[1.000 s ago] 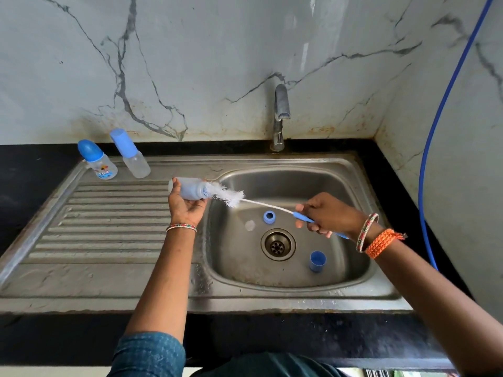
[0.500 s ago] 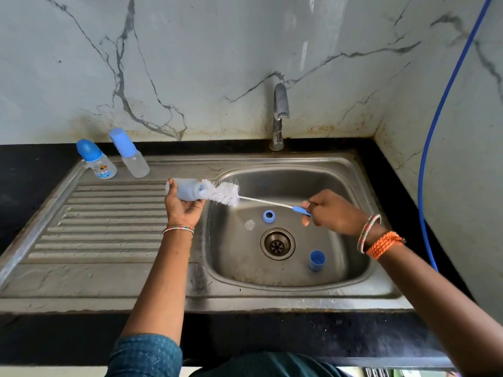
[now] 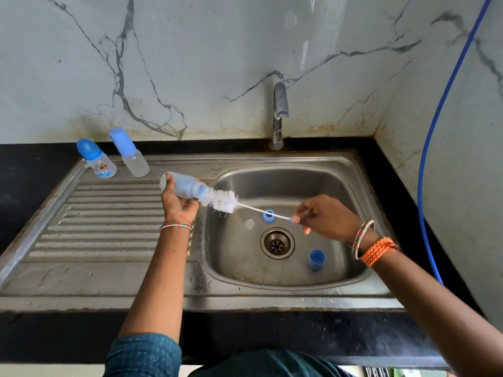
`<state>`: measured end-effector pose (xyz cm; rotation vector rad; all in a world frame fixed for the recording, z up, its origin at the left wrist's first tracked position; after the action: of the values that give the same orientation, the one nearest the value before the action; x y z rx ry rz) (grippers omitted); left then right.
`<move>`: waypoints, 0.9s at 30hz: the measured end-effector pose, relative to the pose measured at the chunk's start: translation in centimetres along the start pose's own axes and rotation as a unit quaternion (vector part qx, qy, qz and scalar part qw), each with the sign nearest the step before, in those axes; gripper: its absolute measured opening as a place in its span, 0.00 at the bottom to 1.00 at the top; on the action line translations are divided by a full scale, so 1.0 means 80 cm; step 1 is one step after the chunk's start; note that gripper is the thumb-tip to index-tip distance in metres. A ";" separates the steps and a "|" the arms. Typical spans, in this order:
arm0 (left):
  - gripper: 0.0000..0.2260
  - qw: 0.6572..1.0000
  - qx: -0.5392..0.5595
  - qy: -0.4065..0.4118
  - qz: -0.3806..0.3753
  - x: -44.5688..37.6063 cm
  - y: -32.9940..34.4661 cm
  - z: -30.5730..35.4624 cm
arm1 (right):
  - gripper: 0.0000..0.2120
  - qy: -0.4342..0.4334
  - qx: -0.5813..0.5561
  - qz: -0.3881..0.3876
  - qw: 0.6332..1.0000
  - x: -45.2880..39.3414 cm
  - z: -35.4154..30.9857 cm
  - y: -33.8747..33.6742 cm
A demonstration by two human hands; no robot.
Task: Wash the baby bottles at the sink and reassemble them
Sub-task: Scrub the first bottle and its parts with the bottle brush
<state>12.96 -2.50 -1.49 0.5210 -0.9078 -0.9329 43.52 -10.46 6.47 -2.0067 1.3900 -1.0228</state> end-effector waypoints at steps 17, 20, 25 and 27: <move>0.21 0.999 0.038 -0.012 0.027 0.000 0.002 -0.009 | 0.13 -0.044 0.163 0.150 0.974 0.016 -0.016 -0.007; 0.18 0.999 0.019 -0.023 0.022 0.004 0.006 -0.018 | 0.05 -0.059 0.245 0.249 0.935 0.025 -0.029 -0.010; 0.12 0.998 -0.026 -0.052 -0.031 0.017 0.002 -0.024 | 0.12 0.060 -0.056 -0.043 0.996 0.005 0.007 -0.003; 0.13 0.997 -0.015 -0.047 -0.056 0.023 0.004 -0.023 | 0.17 0.120 -0.329 -0.205 0.914 0.010 0.021 0.014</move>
<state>15.22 -3.87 -1.44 0.5104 -0.9563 -1.0783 44.40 -11.62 4.86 -2.8398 1.6332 -1.0959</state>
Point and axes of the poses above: each hand's wrist, its own x-axis away from the middle knuckle, its own y-axis out of the palm, z = x × y, the point moved 4 cm from there along -x, towards the middle knuckle
